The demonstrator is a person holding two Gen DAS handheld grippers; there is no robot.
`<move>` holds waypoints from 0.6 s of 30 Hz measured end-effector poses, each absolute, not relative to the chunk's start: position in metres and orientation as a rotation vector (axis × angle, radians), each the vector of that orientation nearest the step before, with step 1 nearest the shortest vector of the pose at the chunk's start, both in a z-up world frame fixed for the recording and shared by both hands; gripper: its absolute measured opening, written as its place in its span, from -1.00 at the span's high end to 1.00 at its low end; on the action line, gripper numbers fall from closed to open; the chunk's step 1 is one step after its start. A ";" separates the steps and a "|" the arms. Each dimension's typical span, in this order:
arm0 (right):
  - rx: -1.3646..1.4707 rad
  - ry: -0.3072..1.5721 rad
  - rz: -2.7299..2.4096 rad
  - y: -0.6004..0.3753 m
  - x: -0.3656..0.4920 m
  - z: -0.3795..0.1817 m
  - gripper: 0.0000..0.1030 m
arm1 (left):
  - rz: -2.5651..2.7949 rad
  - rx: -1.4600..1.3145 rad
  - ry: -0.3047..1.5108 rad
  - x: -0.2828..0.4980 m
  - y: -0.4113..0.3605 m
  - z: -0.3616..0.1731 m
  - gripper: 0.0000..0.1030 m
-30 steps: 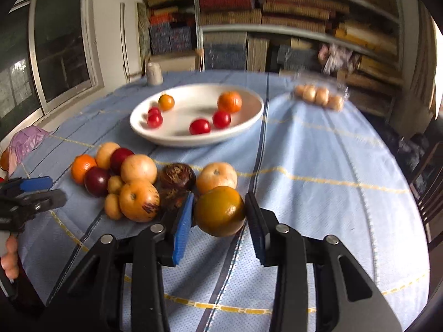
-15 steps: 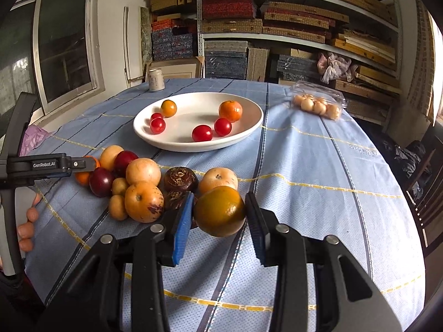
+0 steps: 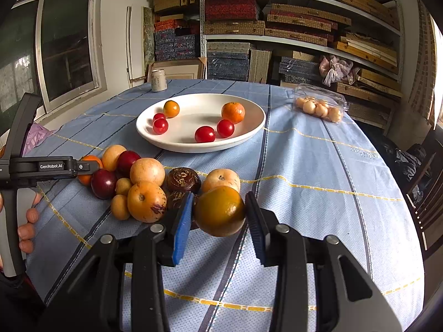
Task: Organize fruits
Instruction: 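Grasp a yellow-brown tomato with the right gripper while the left grasps a mandarin, then carry the mandarin and yellow-brown tomato onto the white plate and open both grippers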
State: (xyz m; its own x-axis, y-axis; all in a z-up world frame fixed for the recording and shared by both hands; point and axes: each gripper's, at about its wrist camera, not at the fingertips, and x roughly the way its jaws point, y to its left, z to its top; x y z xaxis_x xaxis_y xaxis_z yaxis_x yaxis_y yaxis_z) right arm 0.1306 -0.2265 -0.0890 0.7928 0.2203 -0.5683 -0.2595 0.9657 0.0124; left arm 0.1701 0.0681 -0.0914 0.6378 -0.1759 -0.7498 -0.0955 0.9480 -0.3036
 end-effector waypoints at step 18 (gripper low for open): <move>-0.072 0.601 0.245 -0.225 0.131 -0.090 0.28 | -0.077 -0.214 0.871 0.161 0.048 -0.090 0.07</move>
State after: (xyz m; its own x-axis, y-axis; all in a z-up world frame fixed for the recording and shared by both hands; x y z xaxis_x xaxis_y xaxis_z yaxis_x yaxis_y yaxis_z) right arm 0.1309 -0.2247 -0.0901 0.7971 0.2068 -0.5673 -0.2485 0.9686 0.0039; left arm 0.1610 0.0483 -0.0896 0.6432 -0.1537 -0.7501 -0.0204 0.9758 -0.2175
